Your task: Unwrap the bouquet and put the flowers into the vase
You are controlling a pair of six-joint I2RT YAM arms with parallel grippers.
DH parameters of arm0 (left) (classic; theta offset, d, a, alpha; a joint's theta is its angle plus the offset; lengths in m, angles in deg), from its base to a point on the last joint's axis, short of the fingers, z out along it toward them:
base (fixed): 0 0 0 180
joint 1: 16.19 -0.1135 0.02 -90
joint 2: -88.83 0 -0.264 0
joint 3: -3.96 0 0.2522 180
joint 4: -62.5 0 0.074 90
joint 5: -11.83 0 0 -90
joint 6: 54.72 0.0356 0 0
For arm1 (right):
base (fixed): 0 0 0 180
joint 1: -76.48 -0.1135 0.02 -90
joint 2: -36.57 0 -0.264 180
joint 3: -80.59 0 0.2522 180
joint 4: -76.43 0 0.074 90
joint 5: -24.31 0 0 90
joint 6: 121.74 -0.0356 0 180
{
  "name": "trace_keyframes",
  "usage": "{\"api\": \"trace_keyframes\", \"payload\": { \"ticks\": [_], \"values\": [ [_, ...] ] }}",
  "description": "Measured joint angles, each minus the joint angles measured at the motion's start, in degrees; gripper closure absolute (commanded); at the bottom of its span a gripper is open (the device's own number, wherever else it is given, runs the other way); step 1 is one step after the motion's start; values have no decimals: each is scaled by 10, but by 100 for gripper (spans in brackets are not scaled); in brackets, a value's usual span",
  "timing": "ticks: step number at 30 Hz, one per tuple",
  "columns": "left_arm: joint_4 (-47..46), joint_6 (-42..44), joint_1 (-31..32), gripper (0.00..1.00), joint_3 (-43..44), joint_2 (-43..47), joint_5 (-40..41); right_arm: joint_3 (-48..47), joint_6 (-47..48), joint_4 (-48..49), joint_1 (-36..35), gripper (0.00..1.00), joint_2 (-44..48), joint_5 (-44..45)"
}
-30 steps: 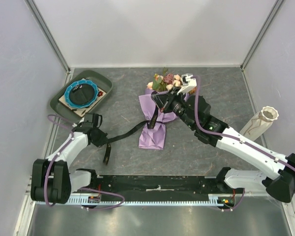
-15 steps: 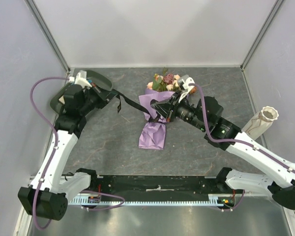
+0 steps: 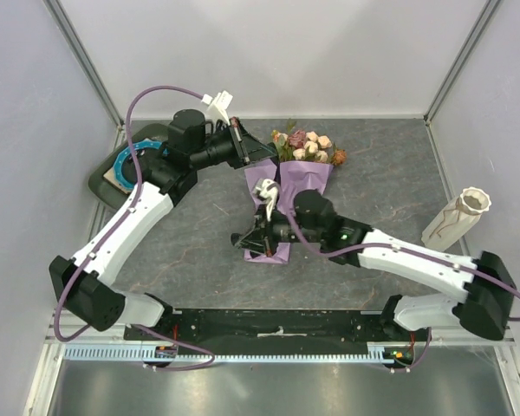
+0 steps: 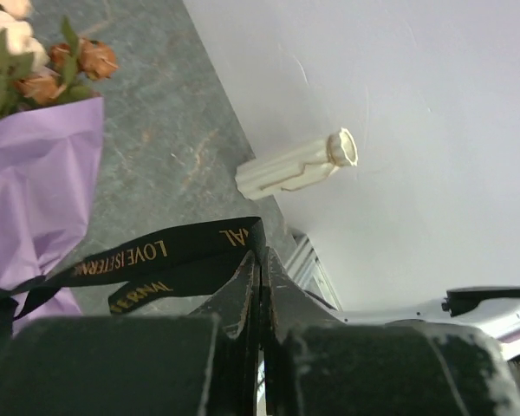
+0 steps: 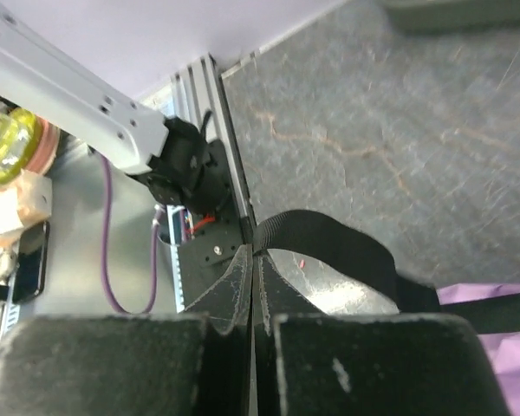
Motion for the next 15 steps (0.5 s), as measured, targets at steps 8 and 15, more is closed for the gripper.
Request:
{"api": "trace_keyframes", "payload": {
  "ticks": [8,15],
  "values": [
    [2,-5,14,98,14,-9,-70,47,1,132,-18,100,-112,85],
    [11,-11,18,98,23,36,-99,-45,22,252,-64,34,-270,174]
  ]
}}
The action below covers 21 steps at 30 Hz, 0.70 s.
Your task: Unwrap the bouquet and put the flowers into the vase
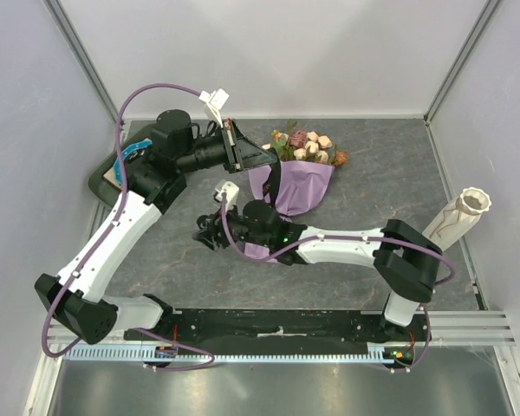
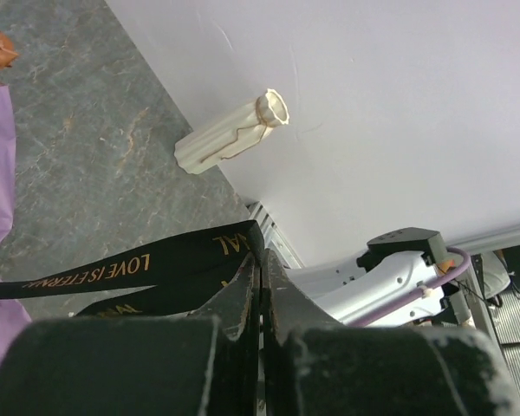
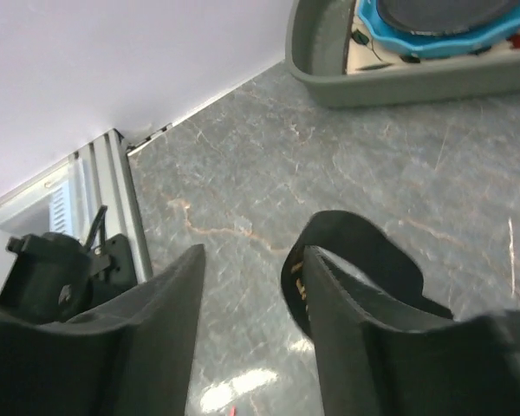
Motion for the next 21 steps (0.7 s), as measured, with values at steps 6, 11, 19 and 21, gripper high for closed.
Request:
{"api": "trace_keyframes", "payload": {
  "ticks": [6,11,19,21],
  "values": [
    [22,1,0,98,7,0,-5,-6,3,-12,-15,15,-7,44],
    [38,9,0,98,4,-8,-5,103,7,-89,-11,11,122,74],
    [38,50,0,98,-89,21,-8,259,-10,-232,0,4,379,163],
    [41,55,0,98,-127,43,-1,276,-26,-282,37,4,434,179]
  ]
}}
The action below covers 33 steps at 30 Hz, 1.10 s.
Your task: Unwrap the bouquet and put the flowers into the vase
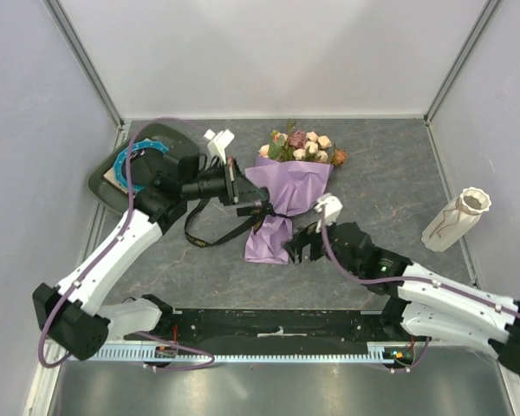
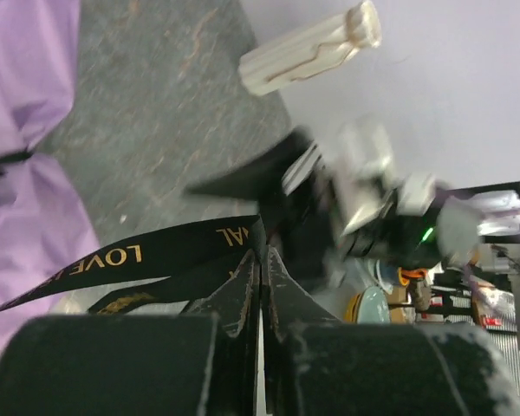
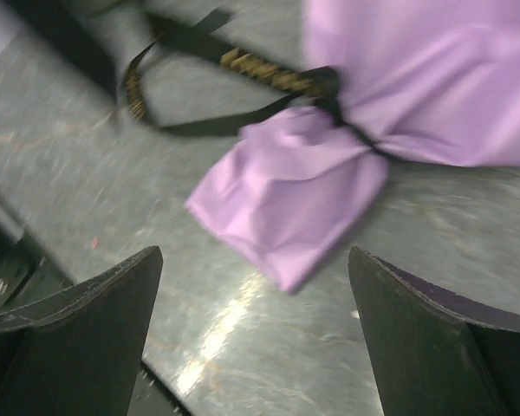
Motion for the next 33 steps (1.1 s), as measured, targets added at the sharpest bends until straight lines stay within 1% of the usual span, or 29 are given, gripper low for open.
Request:
{"api": "trace_keyframes", "payload": {
  "ticks": [2,3,4,5,6,7,10,12,14,16,18,19,20,22,23,24,26,28,31,32,33],
  "values": [
    [14,7,0,98,-41,31,21,3,-13,-28,58,10,35,6],
    [26,12,1,98,-56,46,40,3,-16,-31,82,16,42,2],
    [40,16,1,98,-70,62,62,3,-19,-33,111,31,39,-4],
    [52,19,1,98,-83,78,88,1,-20,-33,135,37,31,-8],
    [68,20,1,98,-94,93,116,-3,-15,-36,153,42,16,-14],
    [83,21,1,98,-107,109,146,-12,-10,-37,164,51,-10,-21],
    [116,20,1,98,-151,150,225,-51,21,-37,185,65,-108,-50],
    [131,19,1,98,-179,168,263,-91,55,-37,192,67,-188,-73],
    [144,17,1,98,-200,173,290,-122,92,-28,197,65,-251,-98],
    [156,14,1,98,-213,169,318,-140,128,-14,197,60,-293,-118],
    [171,13,1,97,-216,157,342,-147,163,3,197,57,-314,-140],
    [177,13,1,92,-216,150,353,-149,180,11,197,55,-322,-151],
    [181,13,1,81,-216,144,364,-153,192,15,197,55,-329,-157],
    [188,15,1,70,-216,137,377,-172,218,16,197,55,-353,-171],
    [191,16,1,58,-216,136,378,-183,229,18,197,55,-367,-175],
    [191,18,1,54,-216,137,378,-191,238,21,197,55,-378,-178],
    [185,24,1,52,-216,141,368,-196,252,25,197,55,-389,-181],
    [167,26,0,53,-216,146,341,-197,265,26,197,57,-393,-183],
    [119,26,0,68,-218,144,277,-204,280,27,197,61,-401,-182],
    [94,24,0,70,-222,139,250,-209,284,27,197,62,-407,-181],
    [72,21,0,70,-224,131,229,-214,288,27,197,63,-413,-181]
  ]
}}
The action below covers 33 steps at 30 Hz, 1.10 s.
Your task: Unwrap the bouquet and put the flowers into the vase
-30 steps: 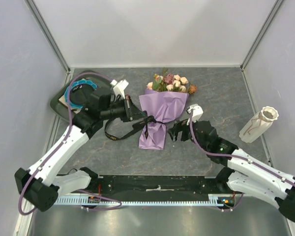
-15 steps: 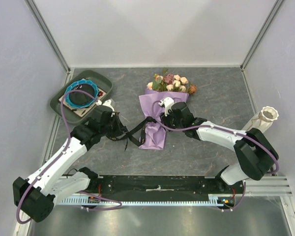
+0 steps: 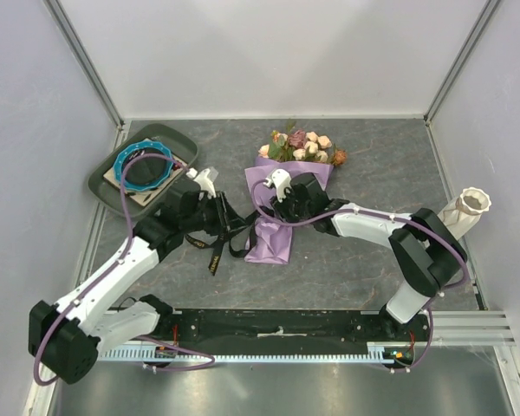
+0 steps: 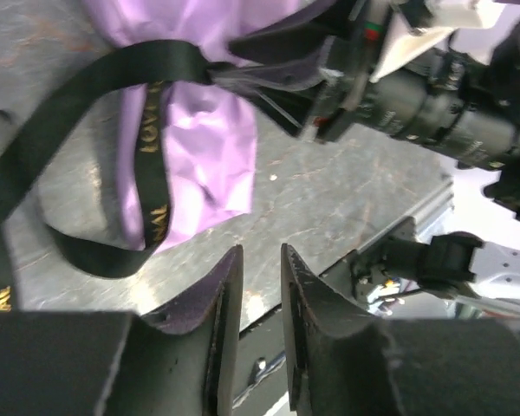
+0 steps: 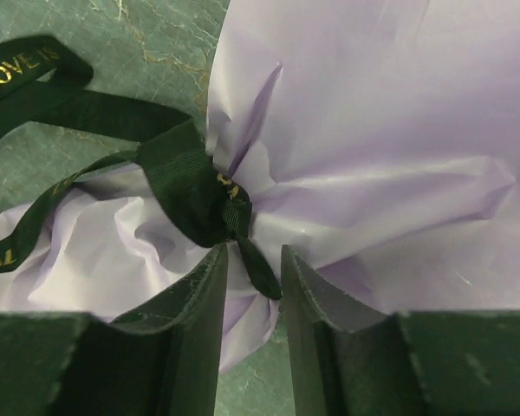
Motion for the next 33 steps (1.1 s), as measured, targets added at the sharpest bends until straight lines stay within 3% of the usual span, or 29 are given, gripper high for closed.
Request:
{"api": "trace_keyframes", "payload": {
  "ticks": [3,5,11,17,23,33],
  "values": [
    [-65,-10,2,63,-6,-39,-55,-10,7,0,-2,63,-16,-1],
    [-100,-17,3,63,-7,-64,-82,-11,12,0,-4,67,-21,1],
    [-197,-33,19,75,-3,-193,-126,-11,18,1,-23,78,-31,33],
    [-265,-53,44,84,-19,-281,-115,-1,18,18,-36,100,-32,63],
    [-305,-82,49,97,-70,-337,-76,17,16,41,-48,100,-19,112],
    [-346,-139,49,98,-110,-357,-49,49,-37,70,-49,100,89,180]
  ]
}}
